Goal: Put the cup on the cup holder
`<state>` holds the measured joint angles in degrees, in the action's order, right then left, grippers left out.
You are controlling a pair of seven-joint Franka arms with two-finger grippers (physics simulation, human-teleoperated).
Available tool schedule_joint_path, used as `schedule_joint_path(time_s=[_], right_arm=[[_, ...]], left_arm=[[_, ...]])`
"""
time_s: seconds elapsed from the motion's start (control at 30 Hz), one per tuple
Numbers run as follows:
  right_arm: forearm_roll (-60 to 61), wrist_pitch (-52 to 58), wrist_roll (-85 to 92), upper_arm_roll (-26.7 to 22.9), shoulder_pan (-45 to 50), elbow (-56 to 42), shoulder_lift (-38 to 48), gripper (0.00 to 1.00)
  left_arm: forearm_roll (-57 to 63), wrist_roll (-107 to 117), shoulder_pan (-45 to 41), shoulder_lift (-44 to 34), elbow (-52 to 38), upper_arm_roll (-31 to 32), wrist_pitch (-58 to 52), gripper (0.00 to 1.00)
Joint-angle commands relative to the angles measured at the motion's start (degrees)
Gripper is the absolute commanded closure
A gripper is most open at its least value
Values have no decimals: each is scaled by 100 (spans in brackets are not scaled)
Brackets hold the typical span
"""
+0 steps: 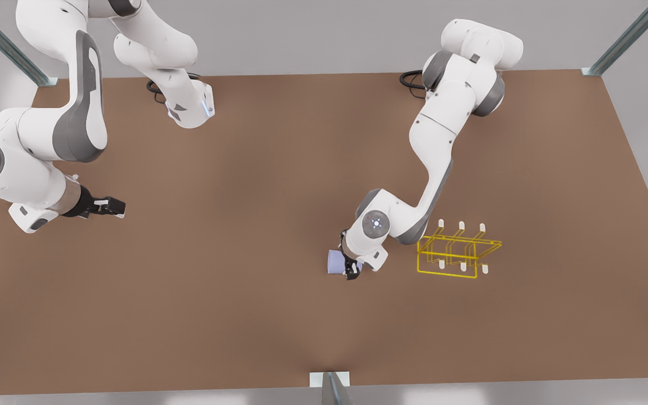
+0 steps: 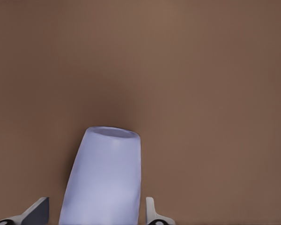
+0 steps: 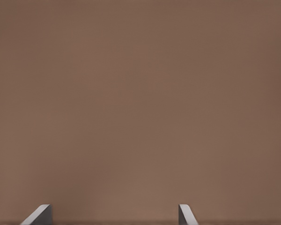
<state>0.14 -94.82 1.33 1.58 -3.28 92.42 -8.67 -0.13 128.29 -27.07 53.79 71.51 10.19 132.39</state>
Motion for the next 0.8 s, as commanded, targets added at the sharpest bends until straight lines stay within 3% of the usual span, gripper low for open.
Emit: schedule_joint_path(time_s=[0.0,0.67,0.7,0.73,0.77], right_arm=[[4,7,-62,0,2,-5,5,0],[4,7,-45,-9,-15,4,5,0],[4,7,-45,-9,-15,4,5,0],[4,7,-45,-9,-15,4,5,0],[4,7,-36,-9,-15,4,-3,0]], left_arm=[[-22,-920,0,8,3,1,208,0],[39,-946,44,290,197,-17,657,0],[30,-938,44,325,206,-17,657,3],[22,-929,44,325,206,-17,657,23],[22,-920,44,325,206,-17,657,28]])
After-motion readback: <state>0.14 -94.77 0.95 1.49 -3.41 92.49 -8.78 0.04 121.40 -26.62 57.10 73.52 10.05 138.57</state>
